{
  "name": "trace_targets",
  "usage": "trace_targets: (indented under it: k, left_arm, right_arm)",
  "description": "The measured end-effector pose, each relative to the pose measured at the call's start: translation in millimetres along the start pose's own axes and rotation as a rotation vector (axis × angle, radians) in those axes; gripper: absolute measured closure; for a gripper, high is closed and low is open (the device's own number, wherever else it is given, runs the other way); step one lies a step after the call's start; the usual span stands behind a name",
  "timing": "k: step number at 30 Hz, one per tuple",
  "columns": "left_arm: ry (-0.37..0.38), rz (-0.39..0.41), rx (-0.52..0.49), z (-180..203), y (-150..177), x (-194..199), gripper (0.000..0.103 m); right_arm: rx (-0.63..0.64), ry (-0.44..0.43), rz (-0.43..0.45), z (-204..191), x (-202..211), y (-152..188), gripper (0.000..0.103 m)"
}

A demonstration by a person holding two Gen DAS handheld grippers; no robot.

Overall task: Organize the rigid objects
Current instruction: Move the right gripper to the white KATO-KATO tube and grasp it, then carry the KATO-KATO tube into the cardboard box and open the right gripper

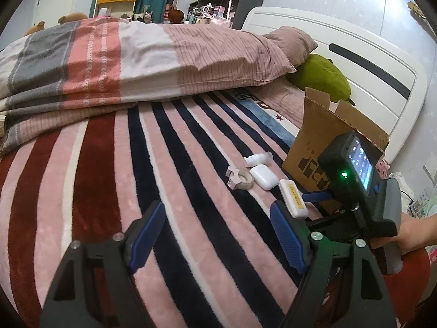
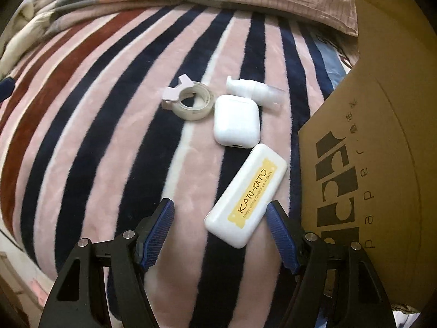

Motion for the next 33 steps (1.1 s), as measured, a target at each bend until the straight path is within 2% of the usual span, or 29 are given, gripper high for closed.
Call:
trace_targets:
  k: [4,6,9,11,14,17,20,22,25,29,31,33]
  left_arm:
    - [0.006,0.002,0.001,2.0,1.3,0.7,0.027]
    - [0.008,0.002,0.001,2.6,0.7,1.2,0.026]
    - [0.008,0.004,-0.003,2.9,1.6,3.7,0.027]
    - [0.002,0.004,-0.005,2.0,1.6,4.3,0.027]
    - [0.002,0.002,0.001,0.6,1.1,4.3,0.027]
    - [-0.001,-0.003,0.002,1.1,0.3,3.6,0.026]
    - [-0.008,-0.004,-0.003,3.9,0.0,4.0,0.026]
    - [-0.013,-0.008,-0.007,5.2,-0.1,3.0,0.026]
    - [-0.012,-0.025,-0.006,6.8,0.6,-1.3,0.027]
    - [0.030,-0.052,0.008,10.0,0.7,-8.6,0.027]
    - [0.042,-0.059,0.006,12.5,-0.3,-10.4,0.027]
    - [0.092,-0.057,0.011,16.0,-3.0,-9.3,0.027]
  right_arm:
    - [-0.048,0.004,-0.004,5.9,-6.3,-2.8,0.037]
    - [-0.067,-0.004,0.001,10.5,-11.7,-4.0,0.041]
    - [-0.048,-0.019,0.032,9.4,-9.2,-3.1,0.062]
    - [0.017,-0.030,0.041,0.9,-3.5,1.2,0.066]
    - [0.094,-0.131,0.037,-13.0,1.9,9.0,0.068]
    - [0.230,-0.260,-0.010,-33.2,3.5,16.0,0.068]
    - [0.270,-0.223,-0.036,-41.4,-0.8,17.4,0.066]
    - [0.257,-0.206,-0.037,-43.1,-4.6,13.5,0.061]
    - [0.204,-0.229,-0.021,-43.5,-6.2,5.2,0.060]
    - [0.168,-0.212,0.006,-39.3,-10.1,-2.1,0.071]
    - [0.210,-0.201,0.038,-42.2,-4.3,-4.9,0.072]
    - [0.251,-0.229,0.080,-49.2,10.5,-2.5,0.072]
Point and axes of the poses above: each gripper's, at about its wrist camera, not at the fingertips, and x roughly against the way its jaws point, z to its right, y to its underside, the point moved 3 cm from there along -x, roughly the way its jaws point, and after that the axes turned 14 degrees about -y, right-handed, at the moved point
